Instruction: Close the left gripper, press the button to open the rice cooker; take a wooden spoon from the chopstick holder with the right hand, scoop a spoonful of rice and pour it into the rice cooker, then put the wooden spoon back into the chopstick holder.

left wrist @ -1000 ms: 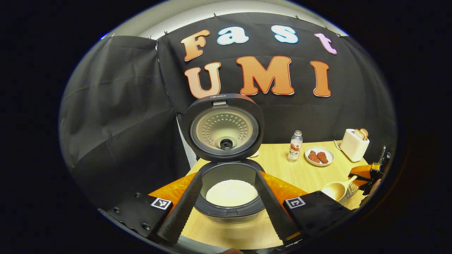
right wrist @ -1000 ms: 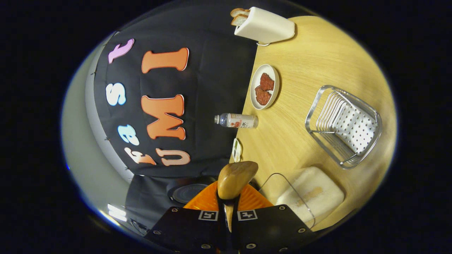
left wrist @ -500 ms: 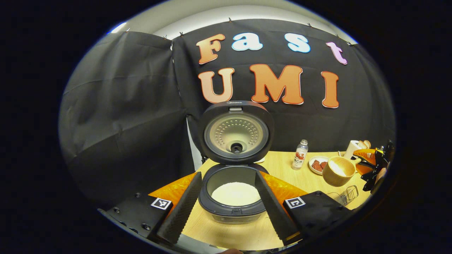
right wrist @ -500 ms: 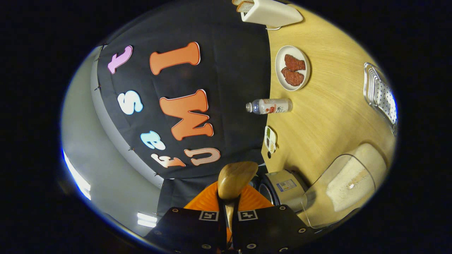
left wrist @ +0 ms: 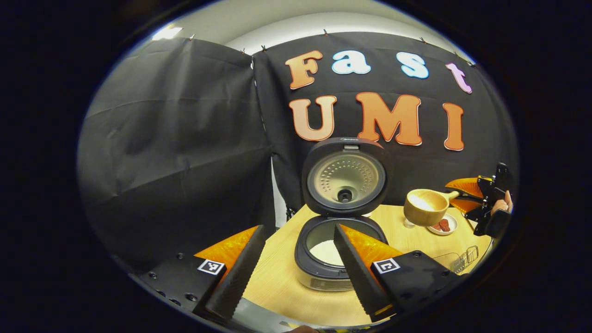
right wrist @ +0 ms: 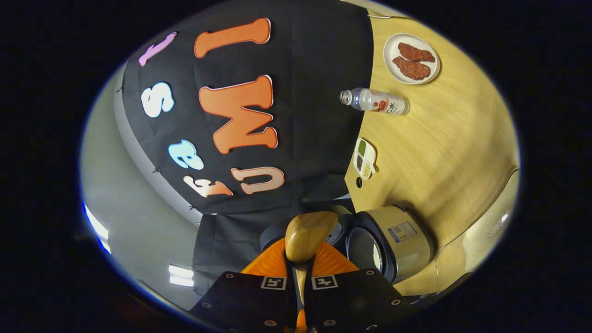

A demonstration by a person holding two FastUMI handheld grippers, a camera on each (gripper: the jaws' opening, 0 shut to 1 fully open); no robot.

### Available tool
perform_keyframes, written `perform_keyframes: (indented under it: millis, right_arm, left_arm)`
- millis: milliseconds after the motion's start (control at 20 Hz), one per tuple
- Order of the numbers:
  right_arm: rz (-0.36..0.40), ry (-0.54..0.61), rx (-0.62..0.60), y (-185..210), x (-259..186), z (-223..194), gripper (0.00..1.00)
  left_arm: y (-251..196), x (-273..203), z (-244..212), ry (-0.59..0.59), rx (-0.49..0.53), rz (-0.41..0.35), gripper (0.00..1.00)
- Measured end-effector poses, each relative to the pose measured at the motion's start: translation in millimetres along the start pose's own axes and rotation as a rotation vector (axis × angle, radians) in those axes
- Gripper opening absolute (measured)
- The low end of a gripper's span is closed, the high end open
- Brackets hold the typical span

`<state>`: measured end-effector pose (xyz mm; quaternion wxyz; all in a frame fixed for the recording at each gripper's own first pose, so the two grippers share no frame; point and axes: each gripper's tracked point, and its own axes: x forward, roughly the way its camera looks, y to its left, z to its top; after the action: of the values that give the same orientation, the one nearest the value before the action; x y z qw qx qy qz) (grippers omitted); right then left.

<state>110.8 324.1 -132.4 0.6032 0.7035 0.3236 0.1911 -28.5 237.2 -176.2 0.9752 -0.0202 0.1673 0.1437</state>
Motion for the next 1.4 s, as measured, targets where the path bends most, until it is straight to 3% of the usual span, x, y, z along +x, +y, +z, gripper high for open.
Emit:
perform_keyframes:
  millis: [100, 400, 650, 1050, 1400]
  right_arm:
    - [-0.016, 0.026, -0.029, 3, 21, -14, 0.05]
    - [-0.111, 0.056, -0.223, -7, 78, -40, 0.05]
    - [-0.122, 0.075, -0.358, -2, 102, -57, 0.05]
    - [-0.171, 0.006, -0.869, 13, 118, -65, 0.06]
    - [-0.111, -0.030, -1.113, 45, 120, -79, 0.06]
  left_arm:
    - [16, 1, -13, 0.022, -0.009, 0.029, 1.00]
    - [54, 10, -27, 0.053, -0.048, 0.092, 0.96]
    - [67, 17, -36, 0.085, -0.050, 0.111, 1.00]
    - [67, 30, -42, 0.108, -0.010, 0.077, 1.00]
    - [69, 36, -45, 0.128, -0.015, 0.076, 0.97]
